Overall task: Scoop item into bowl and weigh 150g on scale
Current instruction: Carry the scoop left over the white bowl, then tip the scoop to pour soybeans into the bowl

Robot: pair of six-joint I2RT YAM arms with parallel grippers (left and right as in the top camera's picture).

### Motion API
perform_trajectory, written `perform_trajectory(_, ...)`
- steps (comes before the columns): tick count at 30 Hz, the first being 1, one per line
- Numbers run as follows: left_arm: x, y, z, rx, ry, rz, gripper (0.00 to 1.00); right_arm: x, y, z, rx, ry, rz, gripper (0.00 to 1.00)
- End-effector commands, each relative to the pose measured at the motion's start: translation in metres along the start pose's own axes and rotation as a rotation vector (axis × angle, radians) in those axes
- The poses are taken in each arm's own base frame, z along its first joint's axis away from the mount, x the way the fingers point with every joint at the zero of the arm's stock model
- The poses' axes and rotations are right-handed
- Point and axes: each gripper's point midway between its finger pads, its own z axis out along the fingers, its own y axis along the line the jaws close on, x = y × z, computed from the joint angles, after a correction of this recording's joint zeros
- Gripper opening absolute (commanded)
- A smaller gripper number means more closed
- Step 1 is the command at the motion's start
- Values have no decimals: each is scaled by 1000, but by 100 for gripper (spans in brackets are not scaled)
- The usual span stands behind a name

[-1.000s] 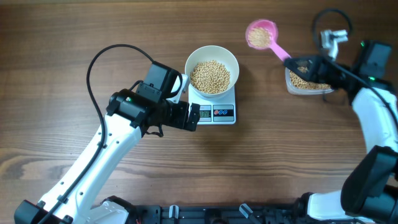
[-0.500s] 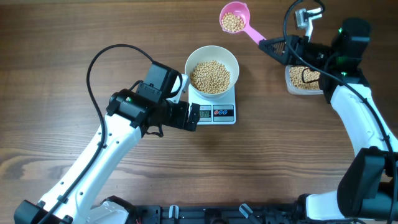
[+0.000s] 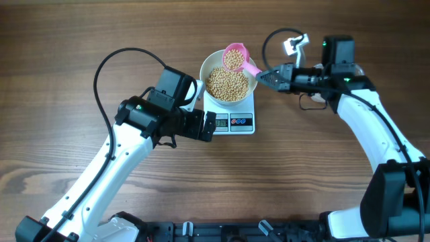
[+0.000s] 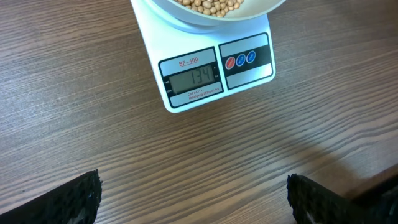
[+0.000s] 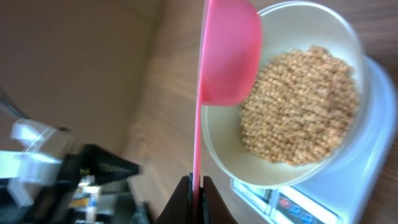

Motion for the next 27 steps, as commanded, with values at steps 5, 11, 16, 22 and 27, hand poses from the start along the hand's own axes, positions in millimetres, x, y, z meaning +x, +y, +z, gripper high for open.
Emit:
perform_trajectory(5,2,-2,2,11,11,-1,100,-10,-16,0,194,-18,-224,4)
perform_trajectory(11,2,-2,2,11,11,-1,100,-26,1,-22,335,-98,-417,5)
perform_trajectory(16,2,-2,2,11,11,-1,100,-10,3,-14,362,-41,-440,4)
perform_trajectory(22,2,-2,2,11,11,-1,100,8,-1,-4,431,45,-536,4)
perform_trajectory(27,2,-2,2,11,11,-1,100,6,3,4,461,50,-624,4)
